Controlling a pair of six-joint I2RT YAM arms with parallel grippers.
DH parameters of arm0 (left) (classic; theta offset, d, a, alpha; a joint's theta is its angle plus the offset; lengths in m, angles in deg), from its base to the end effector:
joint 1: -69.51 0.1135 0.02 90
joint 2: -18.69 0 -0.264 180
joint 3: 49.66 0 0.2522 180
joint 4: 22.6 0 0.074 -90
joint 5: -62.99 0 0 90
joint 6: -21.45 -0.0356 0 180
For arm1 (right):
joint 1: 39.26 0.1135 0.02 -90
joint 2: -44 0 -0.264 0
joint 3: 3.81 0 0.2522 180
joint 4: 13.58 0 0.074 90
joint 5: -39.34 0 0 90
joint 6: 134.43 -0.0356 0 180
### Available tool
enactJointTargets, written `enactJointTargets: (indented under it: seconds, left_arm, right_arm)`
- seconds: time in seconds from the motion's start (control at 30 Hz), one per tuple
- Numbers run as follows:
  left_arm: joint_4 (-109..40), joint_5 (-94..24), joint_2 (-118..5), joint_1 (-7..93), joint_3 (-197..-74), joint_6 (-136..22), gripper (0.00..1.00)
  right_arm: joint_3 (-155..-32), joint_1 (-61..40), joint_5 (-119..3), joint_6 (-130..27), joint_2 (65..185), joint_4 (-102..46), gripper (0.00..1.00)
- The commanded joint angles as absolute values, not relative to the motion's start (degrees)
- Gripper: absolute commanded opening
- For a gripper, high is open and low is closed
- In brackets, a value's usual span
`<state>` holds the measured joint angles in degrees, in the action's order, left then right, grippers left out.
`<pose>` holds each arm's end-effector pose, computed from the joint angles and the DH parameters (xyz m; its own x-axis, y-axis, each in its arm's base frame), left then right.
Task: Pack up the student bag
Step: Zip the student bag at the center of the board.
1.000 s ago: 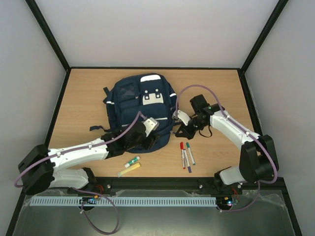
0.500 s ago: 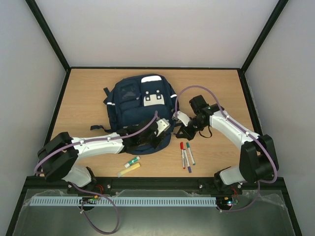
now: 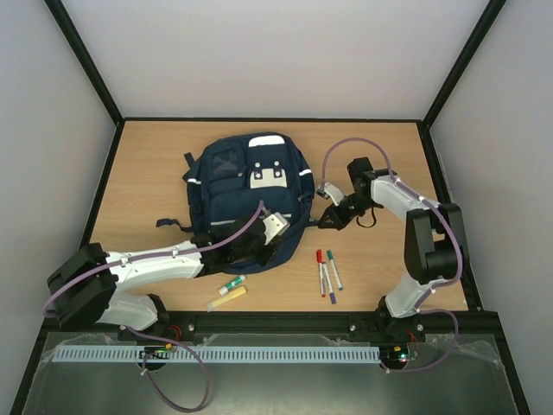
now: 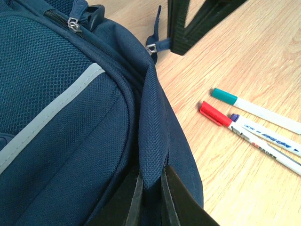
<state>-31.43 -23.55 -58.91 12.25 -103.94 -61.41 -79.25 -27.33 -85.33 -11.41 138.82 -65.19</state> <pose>0.1574 -0.2408 0.2132 -0.3865 0.3717 -0.8441 0.7699 0.6339 -0.0734 0.3028 0.0847 0.1952 -0.5842 -0.5815 -0.5662 -0.7986 0.5361 0.2735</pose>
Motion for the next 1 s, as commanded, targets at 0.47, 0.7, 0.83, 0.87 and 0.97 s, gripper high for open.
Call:
enactJointTargets:
  seconds: [0.47, 0.7, 0.83, 0.87, 0.97]
  left_arm:
    - [-33.9, -21.89, -52.65, 12.21, -101.15, -60.55, 0.06]
    - [-32.77, -20.94, -53.38, 12.2, -100.78, -61.68, 0.06]
    - [-30.0, -18.67, -55.26, 12.98, -100.95, -63.79, 0.05]
    - [-29.3, -18.82, -56.09, 13.45, -101.22, -64.11, 0.05]
    - [-26.64, -20.29, -58.86, 14.93, -102.83, -65.31, 0.05]
  right_arm:
    - [-89.96, -31.55, -79.76, -21.96, 152.14, -57.62, 0.01]
    - [-89.09, -31.61, -80.23, -22.38, 152.1, -56.86, 0.06]
    - [-86.65, -31.77, -80.2, -23.24, 148.68, -56.26, 0.26]
    - [-86.32, -31.79, -80.39, -23.32, 147.76, -56.57, 0.3]
    - [-85.4, -31.87, -80.73, -23.51, 144.83, -57.23, 0.4]
